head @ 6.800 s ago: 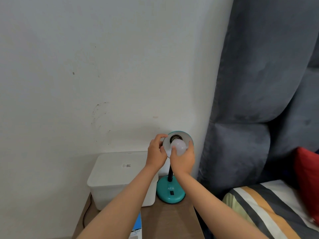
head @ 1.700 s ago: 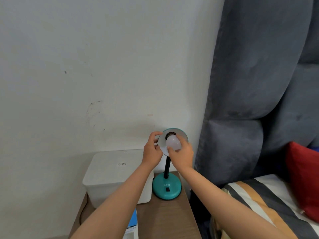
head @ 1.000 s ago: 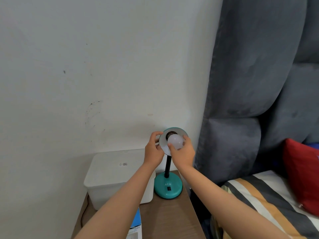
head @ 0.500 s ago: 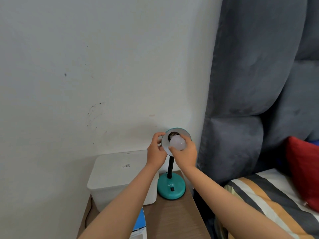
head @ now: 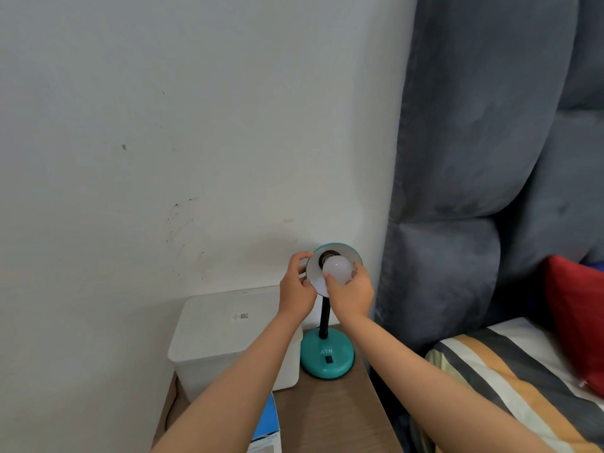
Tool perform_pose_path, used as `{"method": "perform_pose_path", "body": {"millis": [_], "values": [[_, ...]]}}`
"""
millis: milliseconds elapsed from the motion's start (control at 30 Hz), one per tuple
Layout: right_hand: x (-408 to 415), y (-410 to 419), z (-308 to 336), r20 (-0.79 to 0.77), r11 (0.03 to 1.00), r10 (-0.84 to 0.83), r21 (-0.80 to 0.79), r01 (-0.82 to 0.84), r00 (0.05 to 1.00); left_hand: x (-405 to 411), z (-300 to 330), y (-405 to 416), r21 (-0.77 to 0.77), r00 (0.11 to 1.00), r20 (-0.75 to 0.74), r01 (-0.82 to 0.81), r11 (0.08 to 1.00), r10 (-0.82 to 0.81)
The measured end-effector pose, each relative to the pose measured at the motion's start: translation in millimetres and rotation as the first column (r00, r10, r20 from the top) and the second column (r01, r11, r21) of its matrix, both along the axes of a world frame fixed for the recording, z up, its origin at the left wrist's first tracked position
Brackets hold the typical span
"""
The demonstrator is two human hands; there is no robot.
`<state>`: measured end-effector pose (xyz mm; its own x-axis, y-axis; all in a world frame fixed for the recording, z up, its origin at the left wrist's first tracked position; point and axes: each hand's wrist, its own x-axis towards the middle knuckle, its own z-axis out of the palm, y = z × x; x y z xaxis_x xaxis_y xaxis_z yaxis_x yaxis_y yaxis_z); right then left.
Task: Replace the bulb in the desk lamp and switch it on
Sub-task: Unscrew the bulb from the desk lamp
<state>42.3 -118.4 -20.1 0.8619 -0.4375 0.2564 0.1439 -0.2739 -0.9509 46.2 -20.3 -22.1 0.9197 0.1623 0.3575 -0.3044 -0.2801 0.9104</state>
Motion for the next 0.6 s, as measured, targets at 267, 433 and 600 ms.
{"method": "perform_pose_path", "body": {"millis": [267, 433, 600], "values": [[-1.8, -2.3, -0.6, 0.001, 0.999, 0.037, -0.035, -0.037, 0.999, -1.8, 0.9, -1.0, -0.002, 1.000, 0.004, 0.003, 1.000, -0.003], [-2.7, -3.0, -2.2, 0.051, 0.998, 0.059, -0.009, -0.058, 0.997, -1.2, 0.8, -1.1, 0.005, 1.000, -0.008, -0.009, 1.000, 0.009], [-1.8, -2.2, -1.8, 0.056, 0.996, 0.089, -0.029, -0.088, 0.994, -1.1, 1.7, -2.1, 0.001, 1.000, -0.004, -0.019, 1.000, 0.019]]}}
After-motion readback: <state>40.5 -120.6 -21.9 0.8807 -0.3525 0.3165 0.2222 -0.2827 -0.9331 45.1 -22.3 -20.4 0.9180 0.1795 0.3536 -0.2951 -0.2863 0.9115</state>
